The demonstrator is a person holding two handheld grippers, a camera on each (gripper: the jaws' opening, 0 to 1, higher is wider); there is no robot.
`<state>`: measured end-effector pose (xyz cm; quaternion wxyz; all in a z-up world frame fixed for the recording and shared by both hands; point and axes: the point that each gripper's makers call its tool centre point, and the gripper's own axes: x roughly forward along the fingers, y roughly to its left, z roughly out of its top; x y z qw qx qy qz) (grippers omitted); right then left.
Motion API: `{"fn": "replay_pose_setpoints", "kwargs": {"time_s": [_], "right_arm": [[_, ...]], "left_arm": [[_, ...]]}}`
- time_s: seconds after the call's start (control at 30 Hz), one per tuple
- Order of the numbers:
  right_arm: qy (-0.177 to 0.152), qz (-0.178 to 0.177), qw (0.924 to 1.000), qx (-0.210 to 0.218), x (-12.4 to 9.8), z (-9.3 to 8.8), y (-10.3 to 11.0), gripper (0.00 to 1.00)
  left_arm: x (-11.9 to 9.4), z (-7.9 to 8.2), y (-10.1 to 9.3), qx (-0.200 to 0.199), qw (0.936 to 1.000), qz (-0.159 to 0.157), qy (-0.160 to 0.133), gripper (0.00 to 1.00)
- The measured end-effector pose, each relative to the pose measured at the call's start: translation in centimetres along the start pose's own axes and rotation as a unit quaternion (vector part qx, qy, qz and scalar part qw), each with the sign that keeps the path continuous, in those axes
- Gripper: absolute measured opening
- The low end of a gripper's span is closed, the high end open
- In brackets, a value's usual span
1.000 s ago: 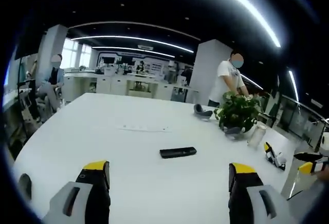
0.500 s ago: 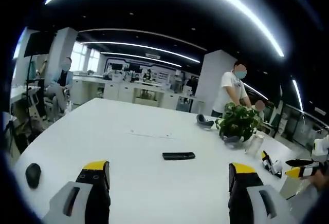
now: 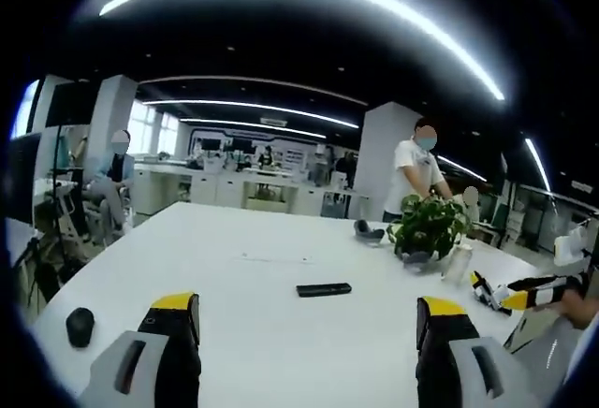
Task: Press the specified remote control buttons in sequence, fully releasing each button before pressing the next.
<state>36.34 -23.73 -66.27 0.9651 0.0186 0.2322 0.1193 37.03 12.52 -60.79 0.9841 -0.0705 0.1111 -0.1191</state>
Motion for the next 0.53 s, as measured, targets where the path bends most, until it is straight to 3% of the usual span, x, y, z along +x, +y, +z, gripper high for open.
{"fn": "replay_pose_setpoints", "kwargs": {"time_s": [0.33, 0.53], "right_arm": [[0.004, 0.001, 1.0, 0.002, 0.0, -0.1, -0.1, 1.0], [0.01, 0.002, 0.9999, -0.002, 0.1, -0.3, 0.0, 0.99]], "left_arm": [[-1.3, -1.0, 2.2, 0.003, 0.9977, 0.062, -0.026, 1.0], [-1.2, -1.5, 2.5, -0.007, 0.9966, 0.077, -0.028, 1.0]]}}
